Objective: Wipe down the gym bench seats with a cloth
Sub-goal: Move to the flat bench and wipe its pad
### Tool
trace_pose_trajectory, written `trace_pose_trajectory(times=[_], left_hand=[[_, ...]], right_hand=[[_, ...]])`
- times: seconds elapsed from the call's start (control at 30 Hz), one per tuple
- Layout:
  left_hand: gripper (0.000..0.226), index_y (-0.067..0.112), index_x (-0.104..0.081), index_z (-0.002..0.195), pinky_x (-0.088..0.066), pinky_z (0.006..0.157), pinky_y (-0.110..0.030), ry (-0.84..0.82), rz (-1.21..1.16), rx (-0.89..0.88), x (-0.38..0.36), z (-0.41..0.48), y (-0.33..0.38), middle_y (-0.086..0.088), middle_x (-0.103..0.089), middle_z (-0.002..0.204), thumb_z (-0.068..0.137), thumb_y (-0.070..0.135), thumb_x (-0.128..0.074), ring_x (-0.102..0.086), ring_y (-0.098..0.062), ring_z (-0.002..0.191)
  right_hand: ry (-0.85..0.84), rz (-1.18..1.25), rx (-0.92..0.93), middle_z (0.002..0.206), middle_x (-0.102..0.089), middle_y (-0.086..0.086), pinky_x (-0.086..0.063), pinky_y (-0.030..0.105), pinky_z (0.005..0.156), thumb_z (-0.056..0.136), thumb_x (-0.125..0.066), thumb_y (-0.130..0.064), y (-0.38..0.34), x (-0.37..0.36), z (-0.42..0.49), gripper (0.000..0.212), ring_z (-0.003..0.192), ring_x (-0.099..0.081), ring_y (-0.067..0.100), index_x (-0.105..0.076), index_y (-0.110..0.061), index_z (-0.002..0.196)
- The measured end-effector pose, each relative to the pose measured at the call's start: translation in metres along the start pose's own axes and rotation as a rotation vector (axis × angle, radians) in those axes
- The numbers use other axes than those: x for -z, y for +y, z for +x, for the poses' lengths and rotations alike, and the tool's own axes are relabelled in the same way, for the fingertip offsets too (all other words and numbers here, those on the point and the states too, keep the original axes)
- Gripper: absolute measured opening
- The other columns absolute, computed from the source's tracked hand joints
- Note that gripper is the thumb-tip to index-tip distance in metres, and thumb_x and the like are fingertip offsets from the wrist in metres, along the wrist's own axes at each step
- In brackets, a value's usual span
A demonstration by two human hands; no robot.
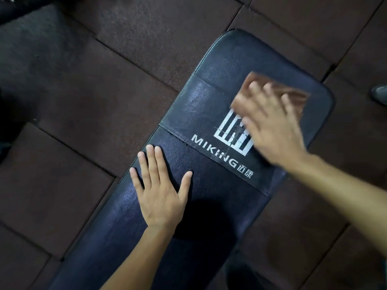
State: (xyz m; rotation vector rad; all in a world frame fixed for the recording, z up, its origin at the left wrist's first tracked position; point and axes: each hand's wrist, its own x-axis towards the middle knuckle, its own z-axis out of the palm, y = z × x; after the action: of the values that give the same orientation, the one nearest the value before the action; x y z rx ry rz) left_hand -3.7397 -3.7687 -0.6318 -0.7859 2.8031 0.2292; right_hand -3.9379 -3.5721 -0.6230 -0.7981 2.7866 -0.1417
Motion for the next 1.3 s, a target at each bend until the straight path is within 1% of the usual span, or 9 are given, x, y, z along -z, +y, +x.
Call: trace_pose_trajectory(times=[0.1, 0.3, 0.47, 0.57, 0.73, 0.83, 1.0, 1.17, 1.3], left_hand=[[0.087, 0.009, -0.004, 0.156, -0.007, 0.122, -0.051, -0.003, 0.013, 0.001, -0.002, 0.0, 0.0, -0.005, -0.003, 0.165, 0.093, 0.067, -0.025, 0.0, -0.022, 0.152], [0.087, 0.011, -0.004, 0.156, -0.007, 0.122, -0.052, 0.002, -0.009, -0.005, -0.002, -0.001, -0.001, -0.004, -0.001, 0.165, 0.093, 0.067, -0.024, 0.001, -0.021, 0.152], [0.087, 0.011, -0.002, 0.156, -0.003, 0.122, -0.05, 0.011, -0.031, -0.01, -0.002, 0.001, 0.001, -0.003, 0.001, 0.165, 0.093, 0.067, -0.024, 0.004, -0.021, 0.152], [0.086, 0.011, -0.001, 0.156, -0.002, 0.122, -0.05, 0.008, -0.027, -0.007, -0.003, 0.002, 0.0, -0.003, 0.001, 0.165, 0.094, 0.066, -0.024, 0.005, -0.02, 0.152], [0.086, 0.012, 0.001, 0.156, -0.002, 0.122, -0.05, 0.001, -0.034, -0.009, -0.002, -0.001, 0.001, -0.003, 0.004, 0.165, 0.094, 0.066, -0.024, 0.006, -0.02, 0.152], [0.086, 0.012, 0.001, 0.156, -0.002, 0.122, -0.05, 0.008, -0.035, -0.003, -0.002, -0.002, 0.001, -0.003, 0.004, 0.165, 0.094, 0.066, -0.024, 0.006, -0.02, 0.151], [0.084, 0.014, 0.003, 0.156, -0.001, 0.123, -0.049, 0.025, -0.048, -0.01, -0.005, -0.001, -0.001, -0.001, 0.005, 0.165, 0.095, 0.067, -0.023, 0.009, -0.018, 0.151], [0.084, 0.015, 0.004, 0.156, 0.0, 0.123, -0.049, 0.022, -0.052, -0.008, -0.005, -0.002, 0.0, -0.001, 0.005, 0.165, 0.095, 0.067, -0.021, 0.009, -0.018, 0.151], [0.084, 0.015, 0.003, 0.156, 0.0, 0.123, -0.049, 0.02, -0.053, -0.011, -0.003, -0.002, -0.001, -0.001, 0.004, 0.165, 0.096, 0.068, -0.022, 0.008, -0.018, 0.151]], right_hand=[[0.089, 0.1, -0.288, 0.167, -0.006, -0.002, -0.002, 0.05, 0.122, 0.103, -0.023, -0.044, -0.02, 0.008, 0.072, 0.053, 0.154, -0.003, 0.024, -0.016, -0.036, 0.156], [0.063, 0.016, 0.119, 0.163, -0.023, -0.002, -0.017, 0.047, 0.121, 0.106, -0.028, -0.041, -0.071, -0.022, -0.032, 0.048, 0.152, -0.019, 0.021, -0.028, -0.036, 0.154], [0.066, 0.062, -0.265, 0.166, -0.014, 0.0, -0.01, 0.053, 0.121, 0.102, -0.026, -0.043, 0.039, -0.003, -0.03, 0.053, 0.153, -0.01, 0.025, -0.021, -0.037, 0.154], [0.144, 0.124, -0.473, 0.167, -0.009, -0.001, -0.006, 0.052, 0.123, 0.103, -0.021, -0.043, 0.031, 0.007, 0.018, 0.054, 0.154, -0.005, 0.026, -0.016, -0.034, 0.156], [0.041, 0.014, -0.138, 0.166, -0.013, -0.002, -0.014, 0.048, 0.123, 0.106, -0.026, -0.038, -0.034, -0.023, -0.106, 0.05, 0.153, -0.009, 0.022, -0.02, -0.034, 0.156], [-0.011, 0.128, -0.22, 0.166, -0.01, -0.004, -0.014, 0.051, 0.122, 0.103, -0.028, -0.041, -0.008, -0.025, -0.128, 0.052, 0.154, -0.005, 0.021, -0.019, -0.039, 0.154], [0.134, 0.144, -0.502, 0.167, -0.007, 0.002, -0.005, 0.051, 0.123, 0.104, -0.022, -0.046, 0.001, -0.008, -0.017, 0.054, 0.154, -0.004, 0.028, -0.018, -0.033, 0.156], [0.178, 0.054, -0.231, 0.164, -0.02, 0.004, -0.012, 0.046, 0.123, 0.105, -0.027, -0.048, -0.088, -0.038, -0.047, 0.054, 0.152, -0.016, 0.028, -0.027, -0.028, 0.155], [0.21, 0.114, -0.239, 0.161, -0.031, 0.0, -0.014, 0.041, 0.121, 0.105, -0.036, -0.039, -0.094, -0.046, -0.055, 0.048, 0.15, -0.025, 0.024, -0.036, -0.028, 0.152]])
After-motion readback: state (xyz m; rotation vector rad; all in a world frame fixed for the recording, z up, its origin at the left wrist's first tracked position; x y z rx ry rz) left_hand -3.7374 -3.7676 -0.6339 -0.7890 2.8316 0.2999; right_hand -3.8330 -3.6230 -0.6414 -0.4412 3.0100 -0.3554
